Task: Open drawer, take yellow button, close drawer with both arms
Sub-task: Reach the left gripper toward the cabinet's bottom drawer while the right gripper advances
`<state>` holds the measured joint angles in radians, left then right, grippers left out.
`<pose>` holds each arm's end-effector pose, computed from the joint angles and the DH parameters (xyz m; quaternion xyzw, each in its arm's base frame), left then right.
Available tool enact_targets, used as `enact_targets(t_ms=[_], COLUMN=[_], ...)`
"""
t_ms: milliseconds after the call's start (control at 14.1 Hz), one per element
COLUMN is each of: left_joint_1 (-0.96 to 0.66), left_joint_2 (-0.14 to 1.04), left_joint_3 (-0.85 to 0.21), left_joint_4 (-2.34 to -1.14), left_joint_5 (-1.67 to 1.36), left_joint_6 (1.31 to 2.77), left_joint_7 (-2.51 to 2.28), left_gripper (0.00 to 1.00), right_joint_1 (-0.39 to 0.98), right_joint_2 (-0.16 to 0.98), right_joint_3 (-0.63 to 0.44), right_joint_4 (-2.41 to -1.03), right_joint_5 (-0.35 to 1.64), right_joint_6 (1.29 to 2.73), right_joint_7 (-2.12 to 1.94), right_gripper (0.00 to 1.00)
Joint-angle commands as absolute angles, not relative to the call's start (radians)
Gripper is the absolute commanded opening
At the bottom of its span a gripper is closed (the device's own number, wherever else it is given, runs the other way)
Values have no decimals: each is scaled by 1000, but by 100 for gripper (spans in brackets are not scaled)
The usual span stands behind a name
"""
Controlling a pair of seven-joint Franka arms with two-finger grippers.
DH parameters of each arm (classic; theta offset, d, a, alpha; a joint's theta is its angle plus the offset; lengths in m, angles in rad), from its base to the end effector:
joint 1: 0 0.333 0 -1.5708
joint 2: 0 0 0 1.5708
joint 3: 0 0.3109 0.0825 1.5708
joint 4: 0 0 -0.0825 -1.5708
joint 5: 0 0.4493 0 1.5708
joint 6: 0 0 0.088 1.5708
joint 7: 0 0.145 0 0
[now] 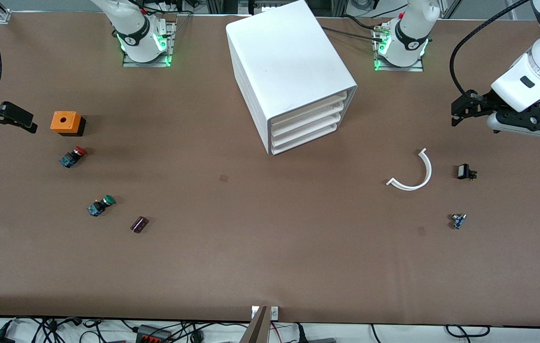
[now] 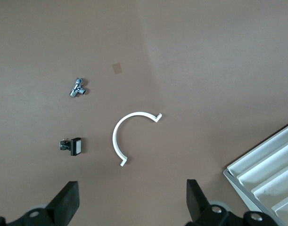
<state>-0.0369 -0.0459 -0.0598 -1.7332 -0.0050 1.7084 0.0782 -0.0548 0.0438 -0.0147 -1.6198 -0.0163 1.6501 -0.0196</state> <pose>0.6121 -0.0605 0.5339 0.9962 -0.0870 0.0105 0.0012 0.6354 -0.0463 0.5343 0.9996 -0.0242 -0.0071 0.0081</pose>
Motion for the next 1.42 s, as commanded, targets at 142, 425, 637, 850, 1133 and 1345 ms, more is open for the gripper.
enact_targets(t_ms=[142,425,637,850,1133,1345], left_joint_1=[-38,-38,-34,-37,-46,-37], left_joint_2=[-35,-34,-34,-26,-2,64], left_joint_3=[-64,-63,-63,-63,-64,-64], left_joint_4=[-1704,-1704,-1704,-1703,-1701,-1698], left_joint_5=[15,15,15,2,-141,-289], left_joint_6=[1683,1681,1648,1566,1506,1483], left_joint_7=[66,66,64,75,83,106], left_gripper=[100,100,100,100,100,100], right_joint_1=[-63,-54,-20,41,129,190], right_joint_2=[32,57,89,113,130,132], right_joint_3=[-8,0,5,5,5,5], right_joint_4=[-1634,-1626,-1626,-1626,-1626,-1618], right_joint_5=[-15,-5,37,52,54,54], right_joint_6=[1651,1672,1707,1741,1729,1739], right_joint_7=[-38,-38,-37,-35,-17,44], right_gripper=[100,100,100,100,100,100])
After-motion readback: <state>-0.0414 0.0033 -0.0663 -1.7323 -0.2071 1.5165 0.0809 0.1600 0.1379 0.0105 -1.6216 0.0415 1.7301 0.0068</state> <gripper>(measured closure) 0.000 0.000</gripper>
